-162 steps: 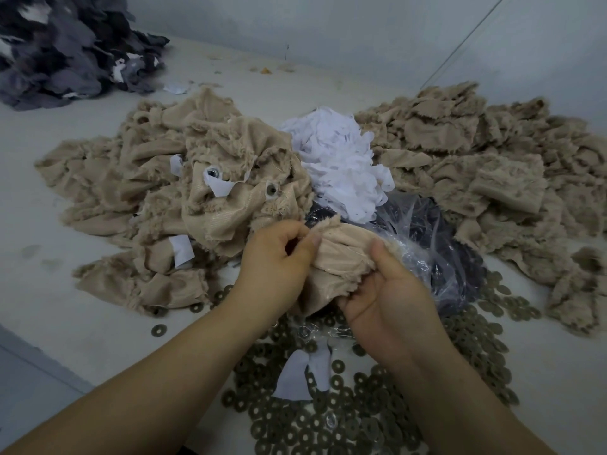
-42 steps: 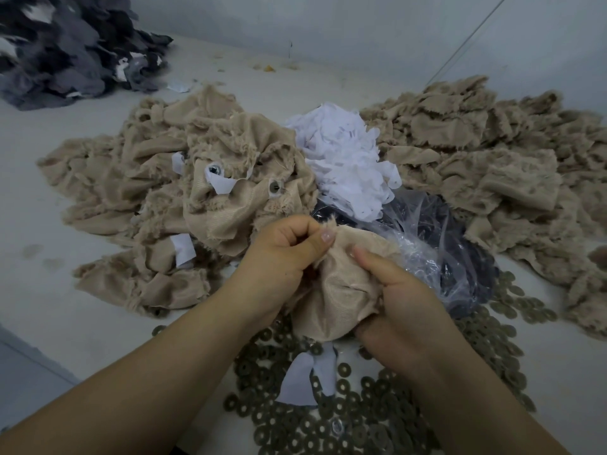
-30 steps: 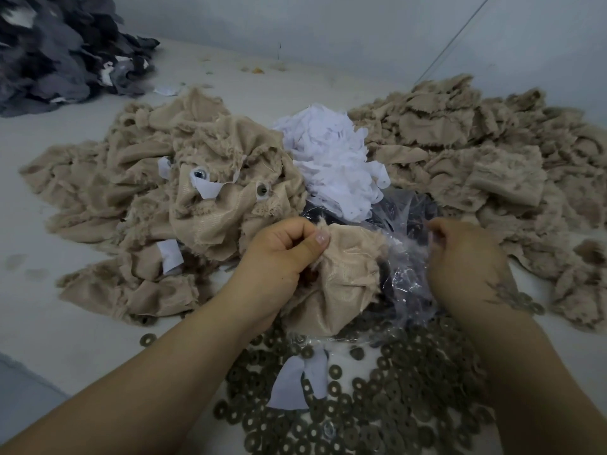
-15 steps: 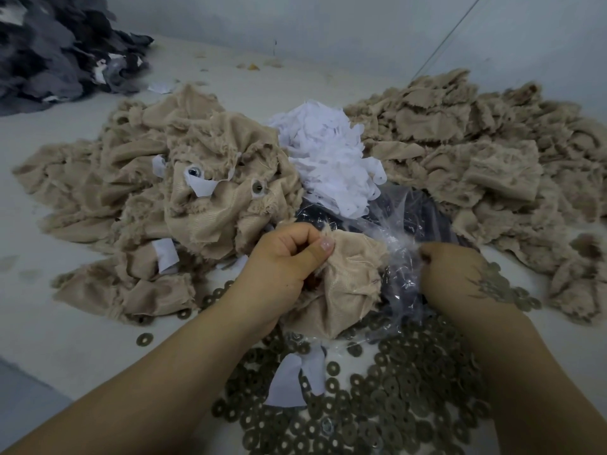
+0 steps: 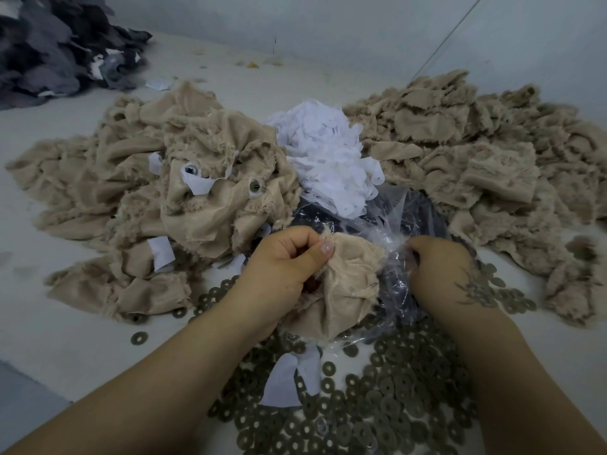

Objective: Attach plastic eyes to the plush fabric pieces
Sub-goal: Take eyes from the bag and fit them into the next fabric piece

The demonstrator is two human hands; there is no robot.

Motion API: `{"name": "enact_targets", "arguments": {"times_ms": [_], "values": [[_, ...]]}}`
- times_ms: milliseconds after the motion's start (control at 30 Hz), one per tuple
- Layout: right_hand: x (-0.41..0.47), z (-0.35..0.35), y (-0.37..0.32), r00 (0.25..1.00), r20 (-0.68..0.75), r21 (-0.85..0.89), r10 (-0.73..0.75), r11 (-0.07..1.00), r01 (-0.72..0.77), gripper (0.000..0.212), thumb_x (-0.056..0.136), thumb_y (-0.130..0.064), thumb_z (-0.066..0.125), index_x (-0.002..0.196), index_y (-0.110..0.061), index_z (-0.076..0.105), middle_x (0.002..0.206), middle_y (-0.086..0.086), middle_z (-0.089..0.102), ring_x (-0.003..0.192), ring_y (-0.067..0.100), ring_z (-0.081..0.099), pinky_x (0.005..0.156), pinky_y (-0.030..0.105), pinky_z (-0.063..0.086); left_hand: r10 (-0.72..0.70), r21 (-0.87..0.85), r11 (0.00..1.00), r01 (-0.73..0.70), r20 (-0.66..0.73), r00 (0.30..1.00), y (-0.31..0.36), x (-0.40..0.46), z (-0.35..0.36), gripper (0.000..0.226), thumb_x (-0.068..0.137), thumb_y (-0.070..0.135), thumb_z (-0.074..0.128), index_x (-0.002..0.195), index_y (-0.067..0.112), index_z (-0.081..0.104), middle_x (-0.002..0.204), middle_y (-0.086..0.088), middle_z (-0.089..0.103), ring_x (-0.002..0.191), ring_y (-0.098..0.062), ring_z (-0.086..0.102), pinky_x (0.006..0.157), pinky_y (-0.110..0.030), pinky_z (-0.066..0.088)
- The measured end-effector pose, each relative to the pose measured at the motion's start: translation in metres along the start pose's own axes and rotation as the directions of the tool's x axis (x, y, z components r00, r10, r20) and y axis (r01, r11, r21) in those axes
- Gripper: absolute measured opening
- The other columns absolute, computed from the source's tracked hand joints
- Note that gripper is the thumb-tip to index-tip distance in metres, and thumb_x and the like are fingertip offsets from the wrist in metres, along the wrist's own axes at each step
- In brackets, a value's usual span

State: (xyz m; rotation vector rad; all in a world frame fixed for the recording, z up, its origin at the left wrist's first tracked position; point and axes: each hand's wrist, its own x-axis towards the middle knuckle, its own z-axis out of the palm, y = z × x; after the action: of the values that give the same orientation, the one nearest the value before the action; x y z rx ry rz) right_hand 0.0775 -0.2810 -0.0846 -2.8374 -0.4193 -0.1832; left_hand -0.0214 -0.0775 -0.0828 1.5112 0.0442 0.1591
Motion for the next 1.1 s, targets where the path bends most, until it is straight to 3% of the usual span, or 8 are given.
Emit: {"name": "enact_targets", "arguments": {"times_ms": [133, 433, 600, 733, 800, 900, 967, 1100], "values": [[-0.001, -0.001, 0.004, 0.999, 0.038, 0.002, -0.002, 1.000, 0.002, 0.010, 0.084, -0.006, 0.066, 0.089, -0.006, 0.074, 0.080, 0.015, 0.066, 0.066, 0.026, 0.053, 0.058, 0.029, 0.035, -0.009, -0.001, 1.000, 0.009, -0.007, 1.000, -0.001, -0.002, 0.000, 0.031, 0.097, 0.014, 0.058, 0.068, 0.004, 0.055, 0.070, -0.014, 0.047, 0.068, -0.026, 0.040, 0.069, -0.041, 0.037], [-0.003, -0.012, -0.005, 0.992, 0.066, 0.018, 0.111, 0.993, -0.113, 0.014, 0.090, -0.005, 0.062, 0.094, -0.008, 0.075, 0.072, 0.008, 0.058, 0.063, 0.018, 0.044, 0.046, 0.022, 0.022, -0.029, -0.044, 0.999, 0.028, -0.022, 0.999, 0.001, -0.003, -0.001, 0.037, 0.087, 0.029, 0.062, 0.077, -0.006, 0.052, 0.074, -0.016, 0.050, 0.070, -0.027, 0.041, 0.071, -0.043, 0.036], [0.000, -0.019, -0.014, 0.955, 0.189, -0.030, 0.229, 0.973, -0.227, 0.019, 0.097, -0.011, 0.055, 0.100, -0.006, 0.074, 0.102, 0.016, 0.072, 0.096, 0.031, 0.064, 0.071, 0.024, 0.035, -0.027, -0.054, 0.998, 0.025, -0.028, 0.999, 0.001, -0.003, -0.002, 0.039, 0.086, 0.030, 0.062, 0.080, -0.008, 0.053, 0.075, -0.017, 0.050, 0.070, -0.027, 0.041, 0.071, -0.043, 0.037], [-0.003, -0.017, -0.014, 0.953, 0.076, 0.113, 0.292, 0.947, -0.299, 0.016, 0.096, -0.004, 0.054, 0.101, 0.000, 0.069, 0.109, 0.024, 0.068, 0.104, 0.039, 0.061, 0.074, 0.031, 0.033, -0.026, -0.063, 0.998, 0.024, -0.027, 0.999, 0.000, -0.004, -0.004, 0.038, 0.087, 0.029, 0.062, 0.077, -0.006, 0.052, 0.075, -0.014, 0.050, 0.071, -0.026, 0.041, 0.071, -0.042, 0.036], [-0.005, -0.022, -0.013, 0.937, -0.131, 0.201, 0.324, 0.934, -0.294, 0.012, 0.098, -0.007, 0.054, 0.096, -0.004, 0.066, 0.100, 0.024, 0.068, 0.087, 0.035, 0.059, 0.070, 0.031, 0.032, -0.029, -0.073, 0.997, 0.027, -0.028, 0.999, -0.001, -0.004, -0.005, 0.039, 0.087, 0.031, 0.062, 0.078, -0.006, 0.052, 0.077, -0.014, 0.051, 0.073, -0.026, 0.042, 0.072, -0.042, 0.036], [-0.013, -0.033, -0.017, 0.848, -0.456, 0.364, 0.269, 0.926, -0.099, 0.011, 0.098, -0.011, 0.057, 0.099, -0.008, 0.067, 0.085, 0.012, 0.072, 0.073, 0.021, 0.060, 0.069, 0.027, 0.040, -0.028, -0.100, 0.995, 0.024, -0.032, 0.999, -0.001, -0.003, -0.007, 0.037, 0.087, 0.030, 0.063, 0.076, -0.004, 0.052, 0.078, -0.013, 0.050, 0.073, -0.026, 0.041, 0.073, -0.042, 0.036], [-0.018, -0.039, -0.026, 0.898, -0.386, 0.463, 0.214, 0.886, -0.012, 0.009, 0.096, -0.014, 0.062, 0.093, -0.019, 0.068, 0.077, 0.001, 0.073, 0.068, 0.013, 0.068, 0.069, 0.026, 0.049, -0.019, -0.105, 0.994, 0.015, -0.037, 0.999, 0.000, -0.003, -0.008, 0.035, 0.087, 0.030, 0.063, 0.074, -0.001, 0.053, 0.077, -0.013, 0.049, 0.072, -0.025, 0.040, 0.072, -0.041, 0.036], [-0.024, -0.046, -0.043, 0.997, -0.032, 0.541, 0.071, 0.840, -0.043, 0.023, 0.086, -0.018, 0.076, 0.074, -0.036, 0.067, 0.068, -0.010, 0.071, 0.065, 0.006, 0.068, 0.063, 0.019, 0.052, -0.002, -0.132, 0.991, -0.006, -0.059, 0.998, 0.002, -0.003, -0.012, 0.031, 0.086, 0.030, 0.063, 0.073, 0.002, 0.056, 0.078, -0.014, 0.051, 0.073, -0.026, 0.042, 0.071, -0.041, 0.038]]}}
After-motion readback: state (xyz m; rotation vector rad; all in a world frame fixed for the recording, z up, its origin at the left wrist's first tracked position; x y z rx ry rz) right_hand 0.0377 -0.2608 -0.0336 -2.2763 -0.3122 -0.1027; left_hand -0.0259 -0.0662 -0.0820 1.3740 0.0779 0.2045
